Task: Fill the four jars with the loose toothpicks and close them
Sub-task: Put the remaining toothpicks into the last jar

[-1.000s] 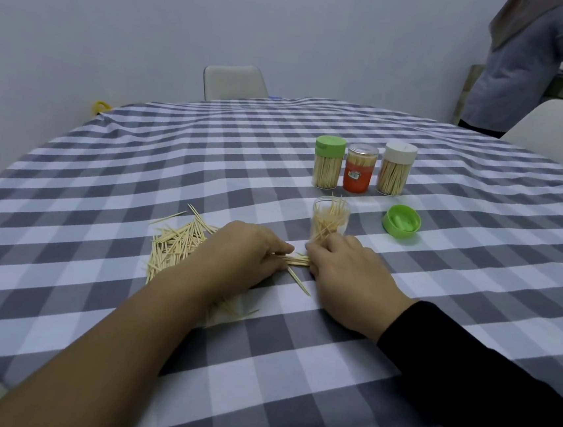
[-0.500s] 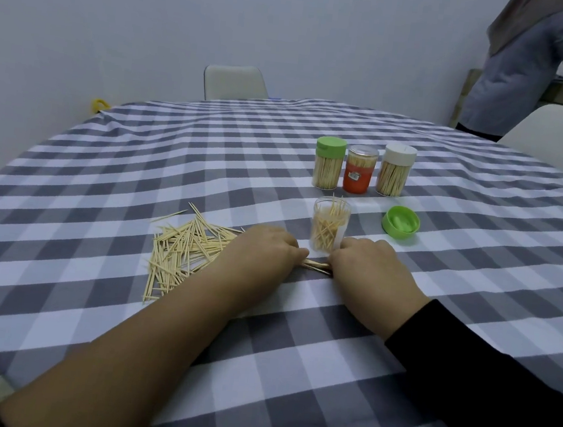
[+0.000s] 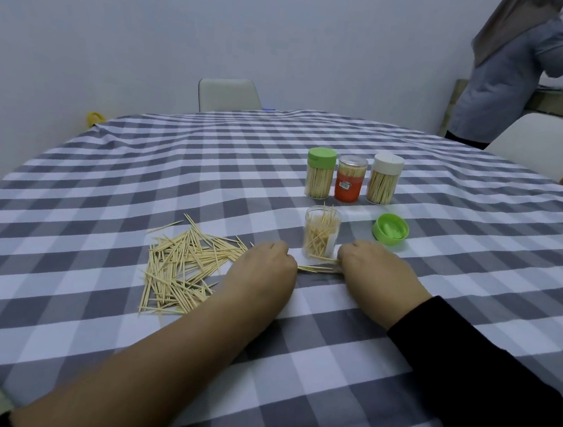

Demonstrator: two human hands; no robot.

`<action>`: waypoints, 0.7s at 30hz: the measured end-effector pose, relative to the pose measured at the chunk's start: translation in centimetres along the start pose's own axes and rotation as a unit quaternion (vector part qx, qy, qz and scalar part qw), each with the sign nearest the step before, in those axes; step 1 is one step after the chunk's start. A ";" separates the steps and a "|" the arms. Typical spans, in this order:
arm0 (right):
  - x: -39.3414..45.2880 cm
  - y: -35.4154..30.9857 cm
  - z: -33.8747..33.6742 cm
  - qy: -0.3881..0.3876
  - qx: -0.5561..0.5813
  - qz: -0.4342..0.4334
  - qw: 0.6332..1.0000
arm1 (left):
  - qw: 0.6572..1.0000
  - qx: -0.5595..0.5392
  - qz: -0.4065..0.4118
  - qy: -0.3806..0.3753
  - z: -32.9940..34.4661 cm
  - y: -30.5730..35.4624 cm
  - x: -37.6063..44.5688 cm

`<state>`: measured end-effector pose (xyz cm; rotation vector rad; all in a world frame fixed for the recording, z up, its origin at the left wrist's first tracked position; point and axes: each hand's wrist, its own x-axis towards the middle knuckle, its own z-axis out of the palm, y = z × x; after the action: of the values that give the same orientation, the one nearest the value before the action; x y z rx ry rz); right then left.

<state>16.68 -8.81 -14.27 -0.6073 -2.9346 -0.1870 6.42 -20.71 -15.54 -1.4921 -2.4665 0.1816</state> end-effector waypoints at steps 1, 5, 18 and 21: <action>0.2 0.5 -0.2 -0.002 0.013 0.014 1.000 | 1.000 0.002 0.001 -0.003 0.0 -0.1 0.0; 1.0 2.1 -1.1 0.001 0.130 0.082 0.988 | 1.000 0.001 0.009 -0.004 0.1 -0.4 0.0; 4.4 0.7 -3.5 0.247 0.623 0.131 0.731 | 0.999 -0.028 -0.002 0.029 0.1 -0.7 -0.4; 4.4 0.2 -1.9 0.220 0.632 0.136 0.730 | 0.998 -0.056 -0.001 0.033 0.3 -0.8 -0.5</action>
<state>13.00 -7.24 -11.64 -0.5615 -1.7917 1.3547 5.85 -21.51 -15.73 -1.5130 -2.4632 -0.0077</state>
